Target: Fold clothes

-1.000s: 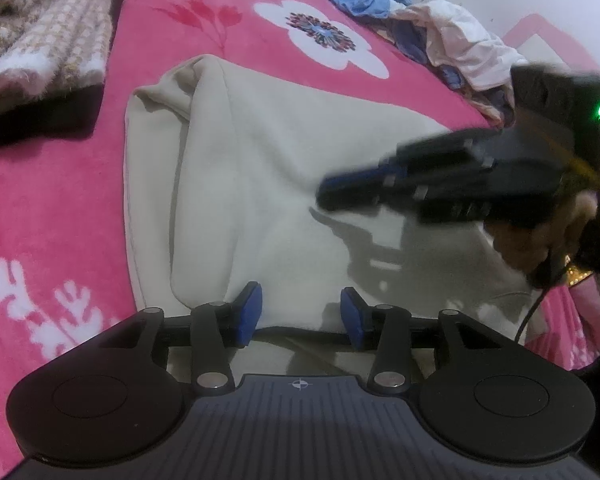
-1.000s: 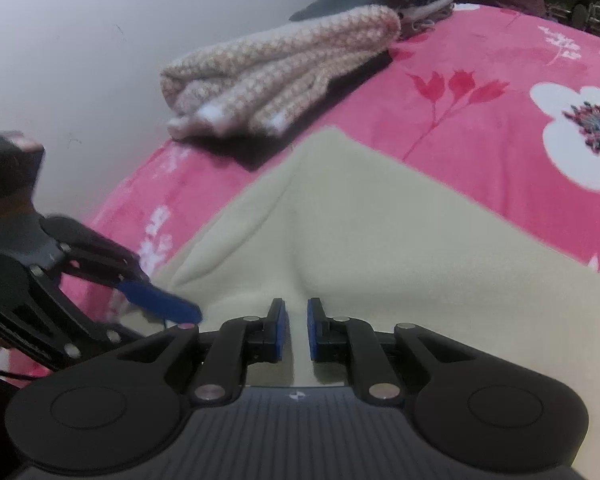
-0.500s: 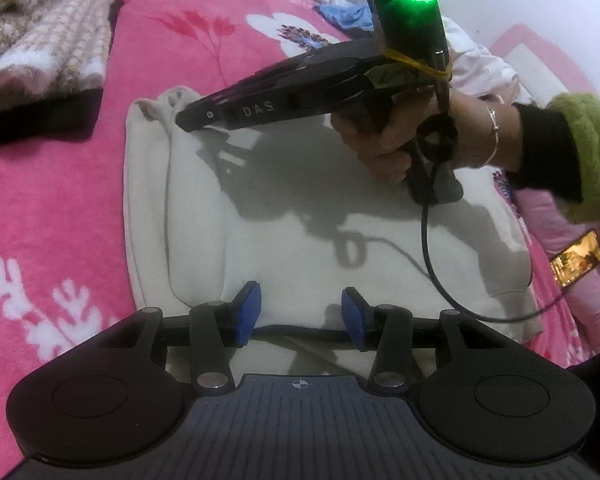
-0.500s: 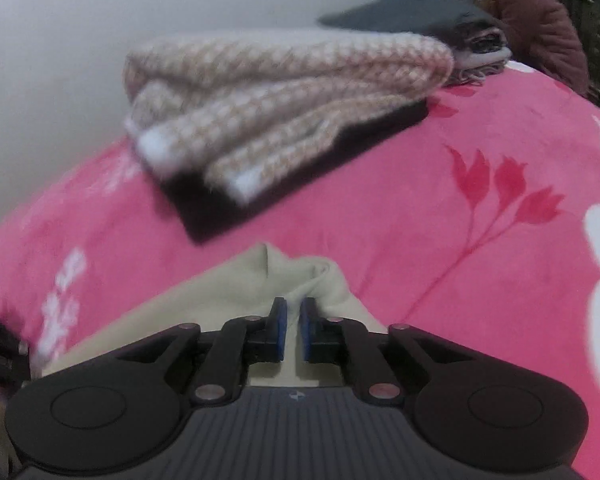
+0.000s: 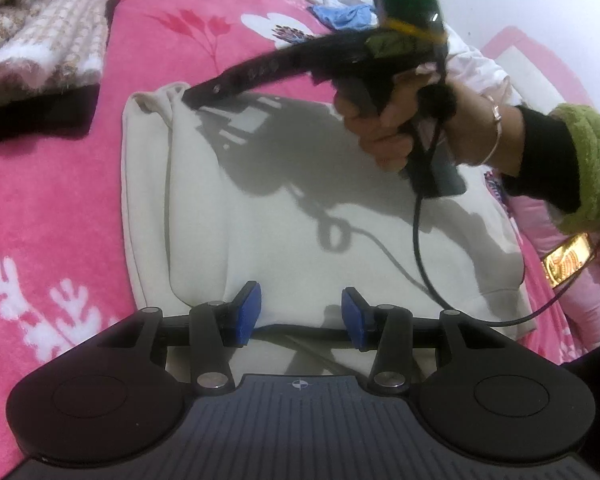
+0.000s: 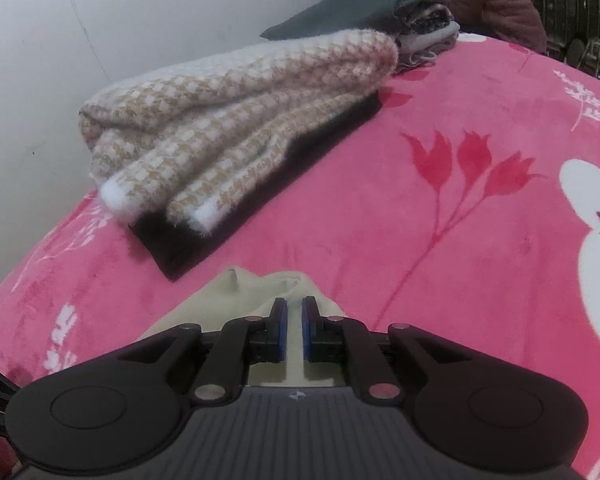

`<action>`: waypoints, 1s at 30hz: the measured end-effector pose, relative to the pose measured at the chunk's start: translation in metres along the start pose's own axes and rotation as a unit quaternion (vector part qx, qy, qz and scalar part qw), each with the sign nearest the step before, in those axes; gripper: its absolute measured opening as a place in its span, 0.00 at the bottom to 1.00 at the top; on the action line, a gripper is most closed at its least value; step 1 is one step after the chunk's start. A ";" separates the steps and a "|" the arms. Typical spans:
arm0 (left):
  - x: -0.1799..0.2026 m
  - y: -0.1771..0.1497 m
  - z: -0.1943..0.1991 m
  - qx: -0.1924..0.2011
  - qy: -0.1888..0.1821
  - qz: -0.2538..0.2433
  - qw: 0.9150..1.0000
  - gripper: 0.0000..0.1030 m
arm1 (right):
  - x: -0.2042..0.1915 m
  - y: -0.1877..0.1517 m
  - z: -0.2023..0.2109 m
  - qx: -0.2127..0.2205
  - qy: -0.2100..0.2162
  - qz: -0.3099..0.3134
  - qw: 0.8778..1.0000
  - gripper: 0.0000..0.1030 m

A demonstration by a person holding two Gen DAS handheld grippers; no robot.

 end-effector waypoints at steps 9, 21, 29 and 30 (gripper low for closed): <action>0.007 0.037 0.034 0.035 0.004 -0.031 0.999 0.43 | 0.009 -0.021 0.110 0.016 0.037 -0.055 0.998 0.13; -0.006 0.031 0.022 -0.004 0.066 -0.013 0.998 0.43 | 0.001 -0.132 0.143 -0.011 -0.027 -0.074 0.997 0.12; 0.027 0.044 -0.019 -0.028 0.076 -0.057 0.995 0.43 | -0.011 -0.159 0.166 -0.008 -0.043 -0.070 0.997 0.14; 0.028 0.039 -0.031 -0.044 0.087 -0.061 0.993 0.43 | -0.008 -0.167 0.159 -0.018 -0.057 -0.070 0.996 0.13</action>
Point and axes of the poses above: each gripper's, at about its wrist camera, not at the fingertips, and z roughly against the way its jaws point, x to its right, y to its top, the point moved 3 cm from there along -z, roughly the way its jaws point, and after that the axes turned 5 degrees about y, right-handed, at the moved point
